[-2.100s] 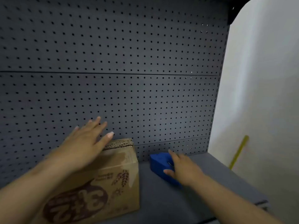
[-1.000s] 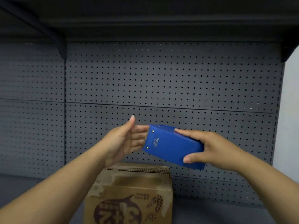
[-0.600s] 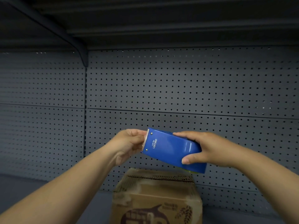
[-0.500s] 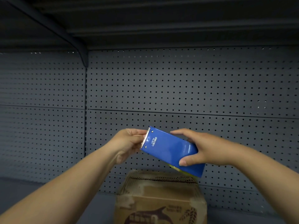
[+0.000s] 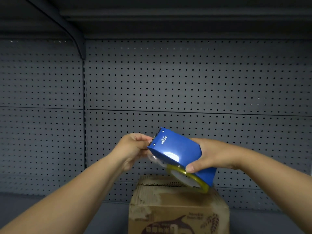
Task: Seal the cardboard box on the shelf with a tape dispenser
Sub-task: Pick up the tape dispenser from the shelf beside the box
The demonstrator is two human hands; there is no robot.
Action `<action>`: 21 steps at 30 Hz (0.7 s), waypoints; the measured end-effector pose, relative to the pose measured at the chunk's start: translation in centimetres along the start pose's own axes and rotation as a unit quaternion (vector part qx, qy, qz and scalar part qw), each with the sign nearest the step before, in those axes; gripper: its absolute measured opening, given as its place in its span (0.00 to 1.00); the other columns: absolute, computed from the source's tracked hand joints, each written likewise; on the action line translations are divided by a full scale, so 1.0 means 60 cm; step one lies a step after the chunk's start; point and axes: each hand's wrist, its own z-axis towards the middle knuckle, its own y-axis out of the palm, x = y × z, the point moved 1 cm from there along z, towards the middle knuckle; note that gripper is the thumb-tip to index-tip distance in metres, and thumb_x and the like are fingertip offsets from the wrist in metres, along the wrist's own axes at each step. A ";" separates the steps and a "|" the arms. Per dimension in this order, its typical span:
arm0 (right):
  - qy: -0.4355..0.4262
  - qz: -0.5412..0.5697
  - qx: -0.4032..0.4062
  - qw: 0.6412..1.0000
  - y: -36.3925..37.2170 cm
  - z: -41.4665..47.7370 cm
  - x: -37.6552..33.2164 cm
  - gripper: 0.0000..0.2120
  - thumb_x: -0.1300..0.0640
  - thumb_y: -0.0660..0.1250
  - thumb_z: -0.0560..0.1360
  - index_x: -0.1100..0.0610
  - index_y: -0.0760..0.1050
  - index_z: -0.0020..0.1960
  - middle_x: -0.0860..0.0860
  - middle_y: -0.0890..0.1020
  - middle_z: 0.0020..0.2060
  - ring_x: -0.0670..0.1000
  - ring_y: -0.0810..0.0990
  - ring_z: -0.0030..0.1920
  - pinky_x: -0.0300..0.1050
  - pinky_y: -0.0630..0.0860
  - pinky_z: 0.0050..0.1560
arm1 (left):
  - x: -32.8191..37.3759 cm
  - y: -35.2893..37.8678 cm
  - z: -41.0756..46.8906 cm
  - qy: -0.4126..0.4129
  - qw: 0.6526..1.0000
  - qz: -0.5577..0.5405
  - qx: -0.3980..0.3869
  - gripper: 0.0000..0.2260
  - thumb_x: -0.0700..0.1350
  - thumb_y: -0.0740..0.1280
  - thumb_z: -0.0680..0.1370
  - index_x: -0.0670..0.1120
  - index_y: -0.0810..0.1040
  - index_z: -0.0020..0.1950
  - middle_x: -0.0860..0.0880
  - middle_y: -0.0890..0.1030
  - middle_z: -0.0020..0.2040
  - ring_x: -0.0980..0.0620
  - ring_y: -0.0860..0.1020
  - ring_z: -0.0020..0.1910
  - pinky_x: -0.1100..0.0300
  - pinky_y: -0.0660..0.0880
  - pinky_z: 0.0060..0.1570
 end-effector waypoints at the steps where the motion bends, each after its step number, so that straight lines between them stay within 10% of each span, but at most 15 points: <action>1: 0.000 -0.027 0.017 0.999 0.002 0.004 -0.003 0.31 0.42 0.75 0.52 0.46 0.75 0.54 0.44 0.85 0.48 0.47 0.84 0.48 0.49 0.80 0.54 | -0.003 0.001 0.002 0.005 1.000 -0.001 0.007 0.08 0.34 0.64 0.76 0.41 0.79 0.40 0.49 0.82 0.28 0.55 0.79 0.24 0.62 0.78 0.30; 8: 0.010 -0.183 0.072 0.980 -0.013 -0.007 -0.025 0.21 0.46 0.78 0.63 0.43 0.74 0.52 0.39 0.81 0.43 0.38 0.79 0.40 0.31 0.73 0.38 | 0.001 -0.038 0.022 0.013 0.997 -0.048 0.054 0.07 0.36 0.66 0.76 0.43 0.78 0.39 0.49 0.83 0.29 0.57 0.80 0.24 0.66 0.78 0.29; 21: 0.009 -0.254 0.037 0.967 -0.043 -0.043 0.007 0.25 0.47 0.78 0.62 0.39 0.74 0.55 0.36 0.81 0.40 0.37 0.79 0.39 0.33 0.74 0.38 | -0.019 -0.058 -0.005 0.010 0.996 -0.042 0.077 0.05 0.38 0.66 0.76 0.44 0.79 0.41 0.51 0.84 0.27 0.58 0.80 0.25 0.60 0.75 0.42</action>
